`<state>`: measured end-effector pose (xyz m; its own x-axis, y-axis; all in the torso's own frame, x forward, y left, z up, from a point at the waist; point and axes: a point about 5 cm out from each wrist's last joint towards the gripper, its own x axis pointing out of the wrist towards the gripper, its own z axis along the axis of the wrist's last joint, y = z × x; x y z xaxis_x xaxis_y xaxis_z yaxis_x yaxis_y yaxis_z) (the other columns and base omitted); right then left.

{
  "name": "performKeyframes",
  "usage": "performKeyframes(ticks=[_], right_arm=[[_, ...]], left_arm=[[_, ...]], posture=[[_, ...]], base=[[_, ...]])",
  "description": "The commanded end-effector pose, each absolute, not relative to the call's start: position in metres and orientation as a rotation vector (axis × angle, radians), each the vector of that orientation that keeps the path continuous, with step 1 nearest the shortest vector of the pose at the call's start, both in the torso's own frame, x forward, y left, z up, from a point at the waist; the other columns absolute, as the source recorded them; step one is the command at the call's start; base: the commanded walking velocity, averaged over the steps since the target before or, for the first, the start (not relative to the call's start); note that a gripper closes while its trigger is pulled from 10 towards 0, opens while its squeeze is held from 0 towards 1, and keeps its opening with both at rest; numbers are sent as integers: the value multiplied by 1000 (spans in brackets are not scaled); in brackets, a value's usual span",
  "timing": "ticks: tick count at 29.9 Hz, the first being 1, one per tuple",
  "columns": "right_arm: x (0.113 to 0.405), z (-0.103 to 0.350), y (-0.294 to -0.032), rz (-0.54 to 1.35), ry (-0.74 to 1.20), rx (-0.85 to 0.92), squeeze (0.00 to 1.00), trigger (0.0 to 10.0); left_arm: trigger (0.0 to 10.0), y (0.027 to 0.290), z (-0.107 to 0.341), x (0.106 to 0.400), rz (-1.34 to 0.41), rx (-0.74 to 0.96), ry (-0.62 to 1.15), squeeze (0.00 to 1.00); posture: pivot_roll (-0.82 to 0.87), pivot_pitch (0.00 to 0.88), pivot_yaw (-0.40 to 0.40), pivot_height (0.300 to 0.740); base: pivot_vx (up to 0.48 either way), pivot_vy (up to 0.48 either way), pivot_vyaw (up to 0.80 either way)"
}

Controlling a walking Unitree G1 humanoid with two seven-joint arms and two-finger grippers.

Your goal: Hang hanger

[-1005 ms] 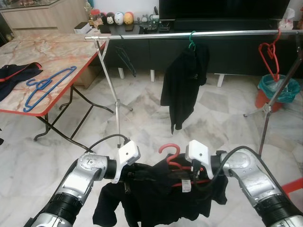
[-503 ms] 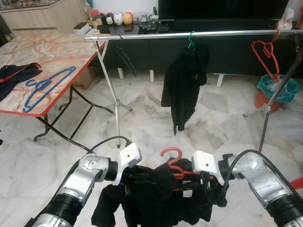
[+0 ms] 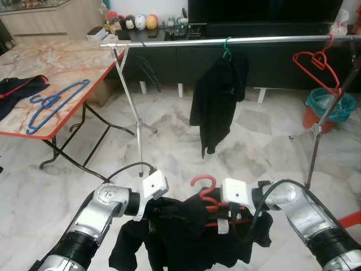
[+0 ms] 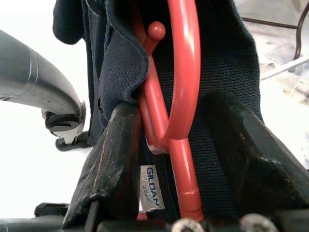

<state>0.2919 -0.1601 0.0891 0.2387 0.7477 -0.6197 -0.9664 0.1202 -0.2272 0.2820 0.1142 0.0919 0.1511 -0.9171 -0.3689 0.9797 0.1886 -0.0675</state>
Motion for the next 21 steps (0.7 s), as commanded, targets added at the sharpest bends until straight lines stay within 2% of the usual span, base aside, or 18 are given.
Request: performKeyframes(ticks=[1,7,14,21], right_arm=[[299,101,-155,1287,328,-653,0,10000],[297,100,-156,1305,332,-650,0,10000],[295,94,-165,1326,379,-773,0,10000],[300,94,-167,1302,387,-820,0,10000]], left_arm=[[0,115,98,283,-1380,206,326,0],[0,115,98,283,-1378,208,326,0],[0,115,98,284,-1378,211,325,0],[0,115,98,283,-1382,212,326,0]], posture=[[-7,41,81,740],[-8,40,80,740],[-8,39,82,740],[-6,40,82,740]], base=[[0,0,0],[0,0,0],[0,0,0],[0,0,0]])
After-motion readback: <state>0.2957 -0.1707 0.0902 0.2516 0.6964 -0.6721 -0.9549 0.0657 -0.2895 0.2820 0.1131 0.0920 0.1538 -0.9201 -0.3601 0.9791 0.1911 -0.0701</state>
